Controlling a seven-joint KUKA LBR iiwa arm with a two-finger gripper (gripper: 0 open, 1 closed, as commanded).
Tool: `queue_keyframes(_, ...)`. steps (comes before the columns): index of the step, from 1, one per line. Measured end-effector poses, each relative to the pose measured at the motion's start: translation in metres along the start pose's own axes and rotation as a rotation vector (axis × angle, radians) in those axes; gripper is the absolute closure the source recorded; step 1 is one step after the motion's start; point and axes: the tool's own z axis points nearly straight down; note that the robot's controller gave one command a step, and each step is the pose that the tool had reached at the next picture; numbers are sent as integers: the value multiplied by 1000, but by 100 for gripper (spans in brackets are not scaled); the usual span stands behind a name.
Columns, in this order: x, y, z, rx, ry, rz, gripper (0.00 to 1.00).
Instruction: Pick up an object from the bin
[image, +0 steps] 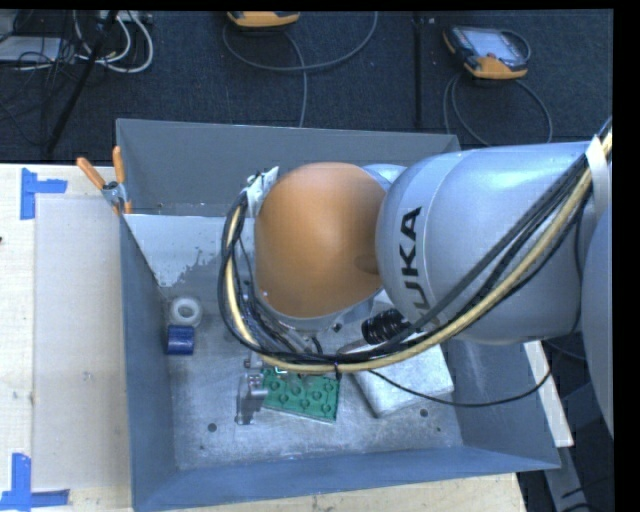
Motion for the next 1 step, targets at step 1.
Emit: queue_keyframes(1,-26,-86,153,-6,-17,27,0)
